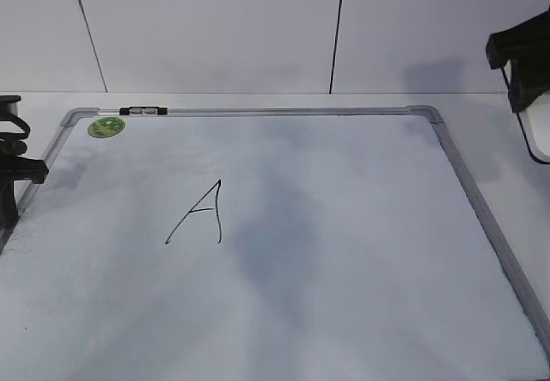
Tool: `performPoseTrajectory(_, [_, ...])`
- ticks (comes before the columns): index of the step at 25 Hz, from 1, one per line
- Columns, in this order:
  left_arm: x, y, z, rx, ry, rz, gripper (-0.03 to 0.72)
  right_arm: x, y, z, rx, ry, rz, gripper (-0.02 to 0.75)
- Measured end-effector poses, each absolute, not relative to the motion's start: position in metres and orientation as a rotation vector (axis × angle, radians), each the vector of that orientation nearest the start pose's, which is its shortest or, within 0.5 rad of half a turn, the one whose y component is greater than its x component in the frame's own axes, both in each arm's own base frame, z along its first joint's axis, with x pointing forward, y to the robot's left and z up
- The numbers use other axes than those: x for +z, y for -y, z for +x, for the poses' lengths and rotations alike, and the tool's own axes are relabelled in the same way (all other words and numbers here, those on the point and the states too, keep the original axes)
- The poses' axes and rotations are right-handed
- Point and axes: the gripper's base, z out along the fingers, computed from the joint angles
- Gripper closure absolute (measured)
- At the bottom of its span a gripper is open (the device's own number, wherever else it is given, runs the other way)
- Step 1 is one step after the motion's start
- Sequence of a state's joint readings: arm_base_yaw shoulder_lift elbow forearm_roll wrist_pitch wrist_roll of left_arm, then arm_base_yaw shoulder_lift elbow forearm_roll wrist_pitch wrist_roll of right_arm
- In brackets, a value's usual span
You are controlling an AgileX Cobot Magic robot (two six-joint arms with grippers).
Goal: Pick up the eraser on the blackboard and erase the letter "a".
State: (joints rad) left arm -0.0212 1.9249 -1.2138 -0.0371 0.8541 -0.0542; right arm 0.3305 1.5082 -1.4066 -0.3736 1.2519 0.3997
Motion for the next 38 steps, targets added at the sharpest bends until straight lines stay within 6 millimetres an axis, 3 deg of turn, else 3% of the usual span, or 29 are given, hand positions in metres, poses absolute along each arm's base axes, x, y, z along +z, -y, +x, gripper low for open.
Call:
performPoseTrajectory(13, [0.155,0.01,0.359,-0.054,-3.048,-0.087,0.656,0.296,-0.069,0.321,-0.209,-2.916,-0.014,0.184])
performPoseTrajectory(22, [0.155,0.011,0.359,-0.058,-3.048,-0.09,0.656,0.273,-0.045,0.338,-0.098,-3.012,0.061,0.183])
performPoseTrajectory(28, [0.155,0.011,0.359,-0.06,-3.048,-0.091,0.656,0.265,-0.051,0.358,-0.042,-3.021,0.034,0.183])
performPoseTrajectory(38, [0.155,0.011,0.359,-0.06,-3.048,-0.091,0.655,0.23,-0.056,0.377,-0.024,-3.102,0.005,0.184])
